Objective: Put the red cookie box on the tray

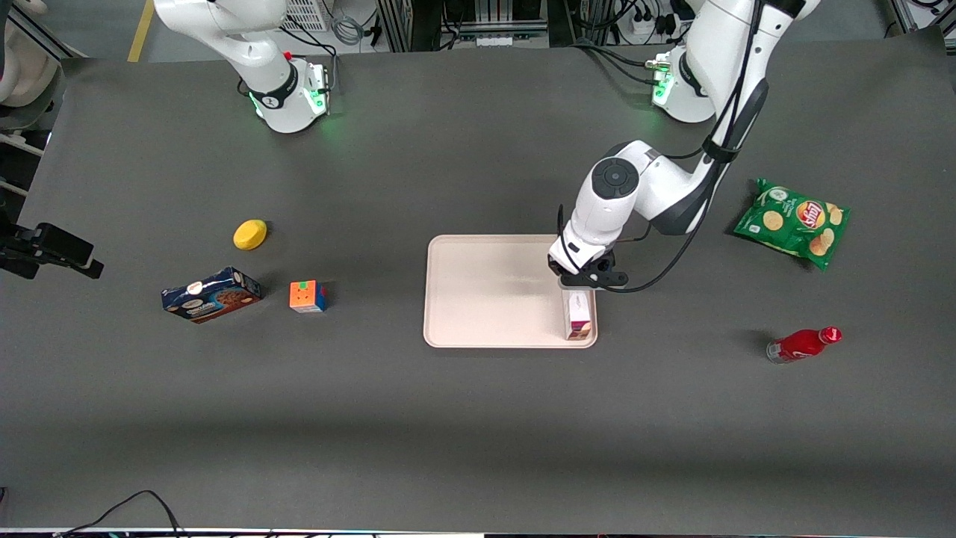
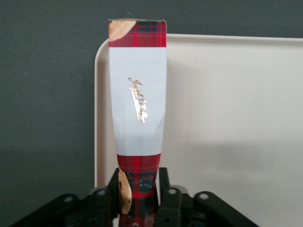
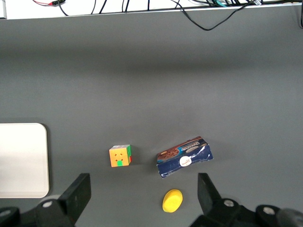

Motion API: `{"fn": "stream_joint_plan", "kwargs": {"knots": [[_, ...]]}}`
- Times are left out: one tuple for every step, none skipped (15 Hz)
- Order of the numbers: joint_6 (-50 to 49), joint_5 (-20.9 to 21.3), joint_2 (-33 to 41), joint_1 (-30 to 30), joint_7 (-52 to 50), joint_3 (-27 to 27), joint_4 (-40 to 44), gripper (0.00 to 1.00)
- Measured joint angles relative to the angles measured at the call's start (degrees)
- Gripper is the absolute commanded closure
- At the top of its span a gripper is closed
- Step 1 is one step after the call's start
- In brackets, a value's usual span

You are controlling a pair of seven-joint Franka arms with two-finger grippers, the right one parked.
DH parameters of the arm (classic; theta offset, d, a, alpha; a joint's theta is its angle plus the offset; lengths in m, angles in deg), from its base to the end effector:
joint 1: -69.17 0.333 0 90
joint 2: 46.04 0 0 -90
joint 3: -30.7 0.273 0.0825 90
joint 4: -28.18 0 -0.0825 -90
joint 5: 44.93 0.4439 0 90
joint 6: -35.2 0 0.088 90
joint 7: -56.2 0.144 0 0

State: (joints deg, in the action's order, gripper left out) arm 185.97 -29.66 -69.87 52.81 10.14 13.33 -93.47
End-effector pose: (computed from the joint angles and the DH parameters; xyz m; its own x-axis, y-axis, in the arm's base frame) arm 0.4998 -0.3508 0.1072 0.9939 0.0245 0.1076 0.0180 -0.9980 0.0606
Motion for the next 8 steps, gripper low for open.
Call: {"fn": "stream_joint_plan", "kwargs": {"knots": [[0.2,0.0,0.0,0.1,0.0,0.0,0.1,0.00],[0.4,0.0,0.0,0.1,0.0,0.1,0.3,0.00],[0.4,0.0,0.0,0.3,0.0,0.1,0.9,0.00],[0.1,0.0,0.0,0.4,0.0,0.2,1.8,0.00],[-1.2,0.0,0.2,0.5,0.0,0.2,3.2,0.00],[-4.2,0.0,0.6,0.6,0.0,0.3,5.3,0.00],[-8.5,0.0,1.3,0.9,0.0,0.3,8.0,0.00],[-13.2,0.0,2.1,1.3,0.4,0.3,11.2,0.00]]}}
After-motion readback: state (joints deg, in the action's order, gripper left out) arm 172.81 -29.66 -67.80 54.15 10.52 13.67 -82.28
